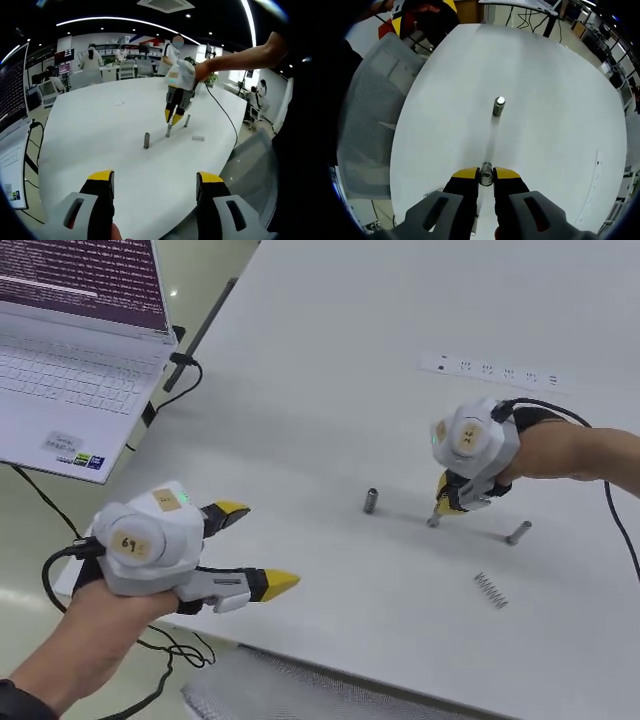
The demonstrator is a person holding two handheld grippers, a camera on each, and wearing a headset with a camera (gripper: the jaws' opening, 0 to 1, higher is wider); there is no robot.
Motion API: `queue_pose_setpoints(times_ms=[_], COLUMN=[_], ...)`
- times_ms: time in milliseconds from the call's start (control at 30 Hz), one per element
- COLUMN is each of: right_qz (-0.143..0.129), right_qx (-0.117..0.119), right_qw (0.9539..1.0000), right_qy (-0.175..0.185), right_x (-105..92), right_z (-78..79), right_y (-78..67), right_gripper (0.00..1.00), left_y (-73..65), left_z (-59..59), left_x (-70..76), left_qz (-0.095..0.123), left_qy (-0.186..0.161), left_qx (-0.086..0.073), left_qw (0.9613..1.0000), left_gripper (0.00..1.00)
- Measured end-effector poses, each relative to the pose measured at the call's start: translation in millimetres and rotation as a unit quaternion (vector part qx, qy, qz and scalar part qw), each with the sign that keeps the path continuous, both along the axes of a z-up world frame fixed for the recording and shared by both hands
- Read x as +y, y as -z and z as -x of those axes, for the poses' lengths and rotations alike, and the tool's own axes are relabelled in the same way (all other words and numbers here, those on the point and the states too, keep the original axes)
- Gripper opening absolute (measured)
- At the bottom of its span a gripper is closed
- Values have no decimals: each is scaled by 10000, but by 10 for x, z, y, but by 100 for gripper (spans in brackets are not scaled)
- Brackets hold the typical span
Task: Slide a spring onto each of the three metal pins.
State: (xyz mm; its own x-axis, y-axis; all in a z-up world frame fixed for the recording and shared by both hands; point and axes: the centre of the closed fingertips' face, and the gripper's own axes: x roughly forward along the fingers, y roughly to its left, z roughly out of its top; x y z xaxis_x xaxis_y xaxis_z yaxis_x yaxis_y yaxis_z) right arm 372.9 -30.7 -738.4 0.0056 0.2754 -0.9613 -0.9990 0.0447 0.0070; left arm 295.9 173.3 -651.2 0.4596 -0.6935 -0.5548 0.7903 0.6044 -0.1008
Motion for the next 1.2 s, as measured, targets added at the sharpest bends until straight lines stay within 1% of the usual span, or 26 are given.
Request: queue_pose_setpoints(times_ms=[367,467,700,1200], right_qz=[134,151,179,251], right_qx=[63,105,134,172], right_qw=[9998,9998,9997,9995], right_qy=[-121,-125,-135,-121], right_x=[10,-2,1,-6], right_z=[-1,2,25,55], right_y=[156,235,264,331], right_gripper=[9,9,9,9], left_y=[-3,-14,-28,-20], left_z=[-12,-13,-31,-28], left_x=[39,33,31,51], left_qz=[-9,0,16,-17], left_qy=[-42,-43,-55,-50], left_qx=[4,-4,-13,7], left_qw=[10000,10000,10000,10000], left_gripper=[63,63,64,63])
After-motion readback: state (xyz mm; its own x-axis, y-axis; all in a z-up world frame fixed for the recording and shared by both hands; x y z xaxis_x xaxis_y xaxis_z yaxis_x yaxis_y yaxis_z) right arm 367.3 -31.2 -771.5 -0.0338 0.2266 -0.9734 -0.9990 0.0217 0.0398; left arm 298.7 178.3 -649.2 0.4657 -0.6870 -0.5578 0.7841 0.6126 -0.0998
